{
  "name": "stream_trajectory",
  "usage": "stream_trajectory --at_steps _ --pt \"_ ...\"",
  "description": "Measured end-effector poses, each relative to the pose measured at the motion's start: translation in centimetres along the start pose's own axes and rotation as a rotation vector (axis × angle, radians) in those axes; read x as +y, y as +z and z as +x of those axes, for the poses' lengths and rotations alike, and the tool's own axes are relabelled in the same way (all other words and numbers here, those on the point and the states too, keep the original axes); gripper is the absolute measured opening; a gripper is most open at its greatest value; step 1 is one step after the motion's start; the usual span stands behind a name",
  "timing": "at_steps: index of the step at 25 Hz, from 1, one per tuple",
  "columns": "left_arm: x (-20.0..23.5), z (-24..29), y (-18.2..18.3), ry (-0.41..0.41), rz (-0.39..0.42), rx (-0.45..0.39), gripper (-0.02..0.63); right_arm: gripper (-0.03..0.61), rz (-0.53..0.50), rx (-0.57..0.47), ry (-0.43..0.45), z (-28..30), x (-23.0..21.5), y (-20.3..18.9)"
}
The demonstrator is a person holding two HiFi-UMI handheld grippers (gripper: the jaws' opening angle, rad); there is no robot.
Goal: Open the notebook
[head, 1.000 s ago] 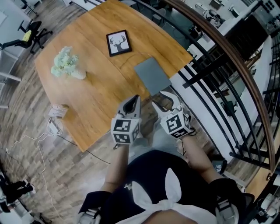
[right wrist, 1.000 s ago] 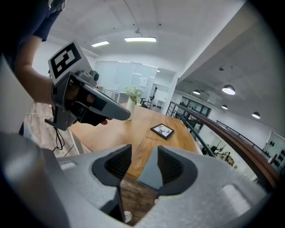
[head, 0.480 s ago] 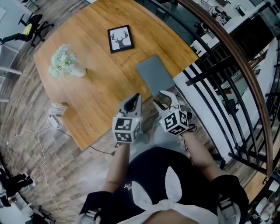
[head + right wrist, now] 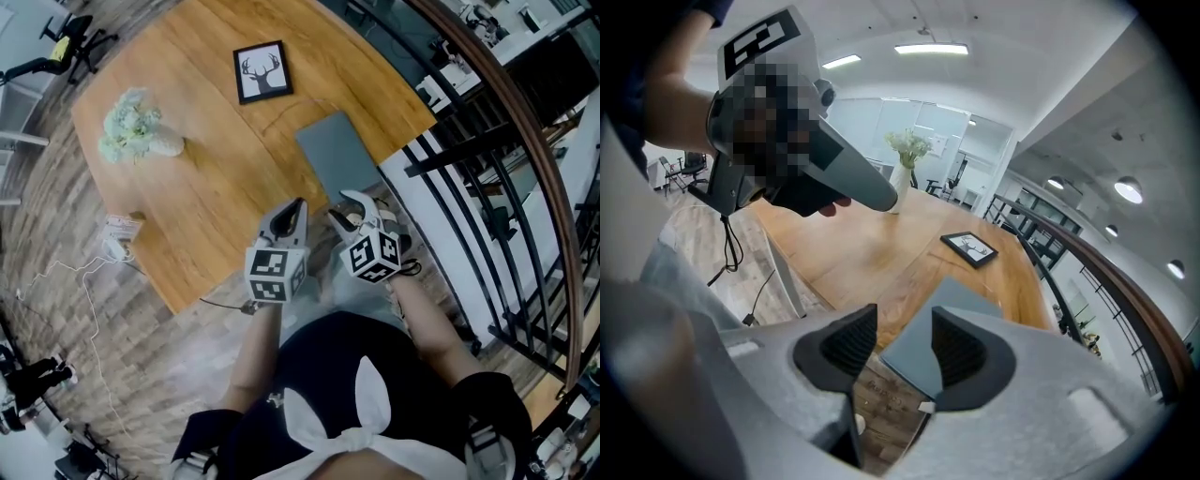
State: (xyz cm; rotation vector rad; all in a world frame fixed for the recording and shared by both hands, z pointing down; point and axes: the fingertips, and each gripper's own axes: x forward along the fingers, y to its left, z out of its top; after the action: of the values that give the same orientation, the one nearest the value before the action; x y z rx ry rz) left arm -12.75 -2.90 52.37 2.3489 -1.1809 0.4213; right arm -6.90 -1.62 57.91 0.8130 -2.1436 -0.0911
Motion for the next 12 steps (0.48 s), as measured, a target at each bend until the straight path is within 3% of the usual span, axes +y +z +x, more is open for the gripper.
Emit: stream_trajectory --at_steps 12 --pt "0.1 1.4 -2.6 -0.009 -0.006 0.095 0.025 0.183 -0.044 0.071 0.045 2.9 0.8 -2.6"
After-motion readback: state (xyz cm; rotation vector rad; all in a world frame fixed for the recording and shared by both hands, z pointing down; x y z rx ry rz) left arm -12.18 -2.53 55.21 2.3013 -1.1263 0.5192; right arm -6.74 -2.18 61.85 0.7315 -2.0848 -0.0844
